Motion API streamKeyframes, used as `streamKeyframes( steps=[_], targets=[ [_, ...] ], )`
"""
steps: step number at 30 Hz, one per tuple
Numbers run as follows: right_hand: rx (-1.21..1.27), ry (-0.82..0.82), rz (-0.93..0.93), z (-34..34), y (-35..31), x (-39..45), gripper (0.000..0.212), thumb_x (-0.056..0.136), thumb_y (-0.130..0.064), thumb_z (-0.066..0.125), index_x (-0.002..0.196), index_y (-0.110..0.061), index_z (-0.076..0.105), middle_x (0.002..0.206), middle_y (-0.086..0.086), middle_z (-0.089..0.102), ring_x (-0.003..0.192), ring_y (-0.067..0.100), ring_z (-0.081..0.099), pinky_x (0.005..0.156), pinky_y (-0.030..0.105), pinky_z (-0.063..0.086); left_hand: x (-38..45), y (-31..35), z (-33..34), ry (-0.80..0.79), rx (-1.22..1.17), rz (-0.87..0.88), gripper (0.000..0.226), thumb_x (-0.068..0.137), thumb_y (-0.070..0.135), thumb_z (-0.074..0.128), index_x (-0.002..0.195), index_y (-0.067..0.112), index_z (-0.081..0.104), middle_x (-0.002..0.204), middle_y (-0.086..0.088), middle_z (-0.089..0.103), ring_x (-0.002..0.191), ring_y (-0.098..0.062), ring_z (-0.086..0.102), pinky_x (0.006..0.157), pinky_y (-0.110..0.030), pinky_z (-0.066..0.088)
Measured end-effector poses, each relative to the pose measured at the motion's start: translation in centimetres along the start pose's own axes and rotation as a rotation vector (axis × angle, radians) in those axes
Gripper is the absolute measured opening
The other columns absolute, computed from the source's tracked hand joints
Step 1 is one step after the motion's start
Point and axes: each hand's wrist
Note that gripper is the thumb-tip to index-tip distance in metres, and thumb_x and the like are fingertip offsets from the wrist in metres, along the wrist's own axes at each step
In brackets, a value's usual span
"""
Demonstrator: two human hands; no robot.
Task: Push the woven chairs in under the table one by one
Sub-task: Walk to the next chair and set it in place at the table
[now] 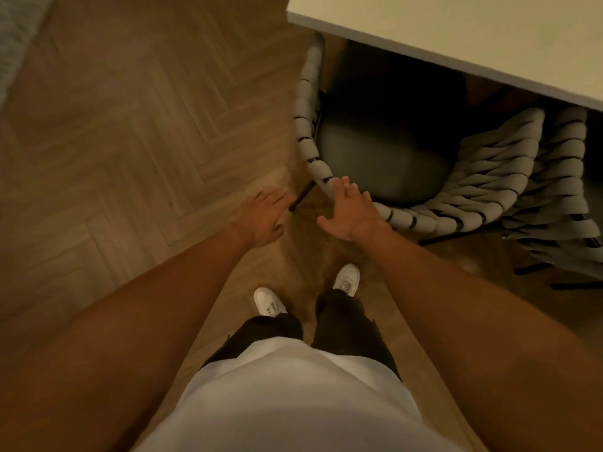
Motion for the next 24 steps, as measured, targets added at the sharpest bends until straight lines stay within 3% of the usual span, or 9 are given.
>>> streamKeyframes(
  steps=[3, 9, 13, 19, 24],
  targets=[
    [-0.045, 0.044, -0.092, -0.4, -4.9, 0.9, 0.092, 0.098, -0.055, 0.051, 0.163, -0.013, 0.002, 0.170, 0.011, -0.006, 0.156, 0.031, -0.002, 0.126, 0.049, 0.006, -3.4, -4.4, 1.0, -0.053, -0.056, -0.104, 0.074, 0.096, 0.040, 0.056, 0.158, 0.019, 0.021, 0.164, -0.010, 0.021, 0.151, -0.030, 0.019, 0.122, -0.041, 0.015],
    [-0.070, -0.086, -0.169, -1.4, -12.4, 5.0, 0.084, 0.099, -0.058, 0.046, 0.162, -0.015, 0.012, 0.170, 0.009, 0.009, 0.156, 0.032, 0.006, 0.125, 0.053, 0.008, -6.9, -10.2, 0.5, -0.002, -0.162, -0.276, 0.072, 0.097, 0.039, 0.057, 0.158, 0.018, 0.024, 0.163, -0.010, 0.026, 0.149, -0.030, 0.024, 0.118, -0.039, 0.022],
    [-0.117, -0.175, -0.181, -2.2, -15.6, 9.2, 0.083, 0.097, -0.062, 0.046, 0.160, -0.015, 0.019, 0.168, 0.010, 0.017, 0.154, 0.033, 0.012, 0.123, 0.055, 0.013, -6.3, -13.5, -0.5, 0.014, -0.247, -0.345, 0.070, 0.096, 0.037, 0.058, 0.156, 0.016, 0.028, 0.160, -0.010, 0.031, 0.148, -0.031, 0.027, 0.120, -0.044, 0.025],
    [-0.122, -0.221, -0.203, -6.3, -19.0, 15.4, 0.079, 0.097, -0.061, 0.046, 0.159, -0.016, 0.026, 0.164, 0.009, 0.029, 0.151, 0.033, 0.025, 0.120, 0.050, 0.022, -3.6, -18.7, -4.2, 0.028, -0.314, -0.412, 0.063, 0.096, 0.034, 0.058, 0.153, 0.015, 0.035, 0.155, -0.010, 0.040, 0.142, -0.030, 0.038, 0.114, -0.040, 0.031],
    [-0.138, -0.257, -0.215, -10.9, -20.8, 20.1, 0.079, 0.098, -0.060, 0.046, 0.160, -0.015, 0.025, 0.164, 0.010, 0.029, 0.149, 0.033, 0.028, 0.119, 0.049, 0.026, -0.4, -23.3, -8.0, 0.027, -0.372, -0.463, 0.063, 0.097, 0.035, 0.056, 0.154, 0.017, 0.034, 0.155, -0.008, 0.040, 0.140, -0.028, 0.040, 0.112, -0.040, 0.036]
  ],
)
Point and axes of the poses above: each hand's wrist, its own x-axis towards the middle knuckle, its own z-axis out of the palm, y = z × x
